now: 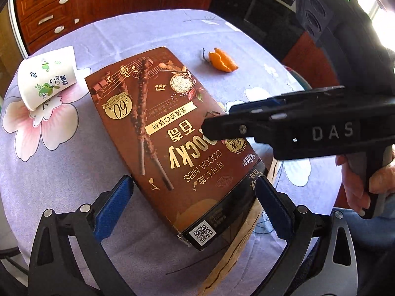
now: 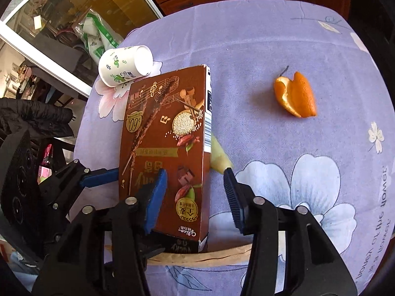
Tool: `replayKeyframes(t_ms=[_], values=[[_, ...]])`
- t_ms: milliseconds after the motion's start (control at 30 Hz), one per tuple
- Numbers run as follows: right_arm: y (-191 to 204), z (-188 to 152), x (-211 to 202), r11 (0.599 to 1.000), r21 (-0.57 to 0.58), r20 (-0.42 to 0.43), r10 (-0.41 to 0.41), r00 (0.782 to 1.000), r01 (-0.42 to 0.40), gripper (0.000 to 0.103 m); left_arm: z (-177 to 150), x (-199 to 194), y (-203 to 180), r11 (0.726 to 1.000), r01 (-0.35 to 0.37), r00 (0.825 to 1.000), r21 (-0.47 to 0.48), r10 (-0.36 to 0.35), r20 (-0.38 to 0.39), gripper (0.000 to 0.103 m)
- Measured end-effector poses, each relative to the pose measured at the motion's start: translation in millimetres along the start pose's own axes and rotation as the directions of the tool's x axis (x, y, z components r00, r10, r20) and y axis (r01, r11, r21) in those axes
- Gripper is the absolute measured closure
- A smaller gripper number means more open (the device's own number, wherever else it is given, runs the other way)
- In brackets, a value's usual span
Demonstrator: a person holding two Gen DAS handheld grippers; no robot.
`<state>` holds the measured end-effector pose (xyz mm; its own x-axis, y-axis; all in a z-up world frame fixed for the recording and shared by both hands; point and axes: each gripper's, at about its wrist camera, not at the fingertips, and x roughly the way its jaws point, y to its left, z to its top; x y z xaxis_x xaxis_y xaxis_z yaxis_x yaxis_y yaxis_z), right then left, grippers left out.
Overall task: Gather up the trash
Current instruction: 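Close the right gripper on the edge of the brown Pocky box, then lift the Pocky box with the right gripper while the left gripper grasps the pale rind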
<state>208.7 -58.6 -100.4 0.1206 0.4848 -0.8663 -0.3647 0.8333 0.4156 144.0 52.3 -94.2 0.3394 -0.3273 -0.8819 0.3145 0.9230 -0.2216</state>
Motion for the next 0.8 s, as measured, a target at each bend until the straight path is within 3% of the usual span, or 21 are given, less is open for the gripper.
replayKeyframes(t_ms=[100, 233, 333, 400, 533, 700, 800], values=[[-2, -6, 11, 0.999, 0.007, -0.031, 0.041, 0.999, -0.041, 0.052, 1, 3, -2, 1.0, 0.013, 1.0, -0.003, -0.013, -0.011, 0.004], [-1, -3, 14, 0.998, -0.001, 0.009, 0.055, 0.998, -0.055, 0.045, 0, 0, -7, 1.0, 0.003, 1.0, 0.015, -0.003, 0.019, 0.006], [-1, -5, 11, 0.997, 0.011, 0.02, 0.07, 0.997, -0.07, 0.045, -3, -2, -5, 0.999, -0.04, 0.999, 0.023, 0.039, 0.028, 0.018], [-1, -6, 0, 0.993, 0.02, 0.035, 0.111, 0.993, -0.112, 0.045, -4, 0, 6, 1.0, -0.007, 1.0, -0.008, 0.007, 0.022, 0.019], [7, -9, -23, 0.988, 0.007, 0.065, 0.153, 0.986, -0.154, 0.052, -4, -7, 19, 0.996, 0.067, 0.997, -0.053, -0.064, 0.048, 0.02], [26, -7, -32, 0.991, -0.045, 0.073, 0.129, 0.989, -0.126, 0.069, -18, -22, 19, 0.999, 0.045, 0.996, -0.022, -0.043, 0.083, 0.025], [45, -3, -27, 0.988, -0.078, 0.053, 0.137, 0.989, -0.132, 0.069, -30, -25, 20, 0.999, 0.032, 0.996, 0.0, -0.032, 0.081, 0.025]])
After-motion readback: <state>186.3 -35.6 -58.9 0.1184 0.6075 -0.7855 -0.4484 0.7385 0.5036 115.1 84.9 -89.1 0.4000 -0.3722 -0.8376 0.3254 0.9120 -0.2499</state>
